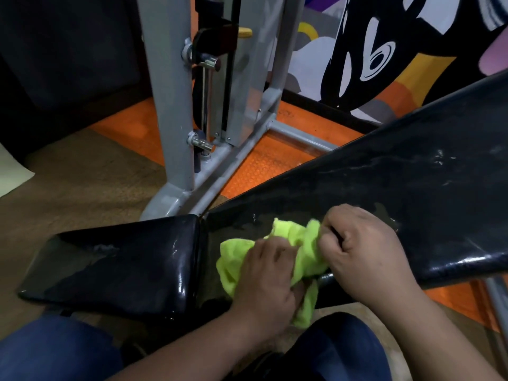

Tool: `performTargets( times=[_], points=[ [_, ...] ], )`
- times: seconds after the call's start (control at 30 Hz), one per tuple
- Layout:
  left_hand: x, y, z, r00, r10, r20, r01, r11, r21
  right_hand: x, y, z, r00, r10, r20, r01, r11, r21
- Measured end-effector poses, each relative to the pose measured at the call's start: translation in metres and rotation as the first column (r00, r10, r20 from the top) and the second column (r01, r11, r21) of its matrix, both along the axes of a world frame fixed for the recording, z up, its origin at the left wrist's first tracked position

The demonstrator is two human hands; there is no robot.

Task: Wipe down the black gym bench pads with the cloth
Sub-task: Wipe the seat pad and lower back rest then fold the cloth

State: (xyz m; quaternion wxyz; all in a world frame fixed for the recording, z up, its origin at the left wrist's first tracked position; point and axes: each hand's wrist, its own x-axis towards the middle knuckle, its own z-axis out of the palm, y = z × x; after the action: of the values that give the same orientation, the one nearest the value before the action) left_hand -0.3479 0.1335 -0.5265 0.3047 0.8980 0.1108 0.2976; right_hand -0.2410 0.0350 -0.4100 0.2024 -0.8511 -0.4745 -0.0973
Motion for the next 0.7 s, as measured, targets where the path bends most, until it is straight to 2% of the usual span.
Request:
performTargets(
  times=[0.07, 0.17, 0.33, 0.47, 0.53, 0.63, 0.7],
  points=[
    [-0.009, 0.014, -0.012, 1.0, -0.012, -0.021, 0.013, 1.0, 0.017, 0.0, -0.002, 0.0, 1.0, 0.026, 0.002, -0.026, 1.0, -0.007],
    [-0.001, 0.017, -0.004, 0.99, 0.129, -0.058, -0.133, 0.988, -0.08, 0.004, 0.0, -0.004, 0.996, 0.031, 0.088, -0.026, 0.998, -0.063],
    [-0.022, 0.008, -0.019, 0.998, -0.014, -0.057, 0.016, 0.999, 0.033, 0.003, -0.007, -0.012, 0.927, 0.116, 0.358, 0.032, 0.923, -0.383],
    [-0.009, 0.015, -0.014, 0.988, 0.124, -0.095, -0.13, 0.99, -0.053, 0.006, -0.013, -0.011, 0.888, 0.202, 0.412, 0.065, 0.834, -0.548],
    [-0.014, 0.003, -0.016, 0.993, 0.09, -0.081, -0.093, 0.995, -0.04, 0.007, -0.013, -0.012, 0.884, 0.204, 0.42, 0.087, 0.812, -0.578],
    [-0.028, 0.011, -0.03, 0.994, -0.045, -0.099, 0.05, 0.998, 0.047, 0.009, -0.012, -0.014, 0.876, 0.211, 0.433, 0.089, 0.812, -0.577],
    [-0.018, 0.019, -0.024, 0.994, 0.021, -0.11, -0.021, 1.0, 0.01, 0.013, -0.01, -0.013, 0.867, 0.23, 0.442, 0.079, 0.813, -0.577]
  ],
)
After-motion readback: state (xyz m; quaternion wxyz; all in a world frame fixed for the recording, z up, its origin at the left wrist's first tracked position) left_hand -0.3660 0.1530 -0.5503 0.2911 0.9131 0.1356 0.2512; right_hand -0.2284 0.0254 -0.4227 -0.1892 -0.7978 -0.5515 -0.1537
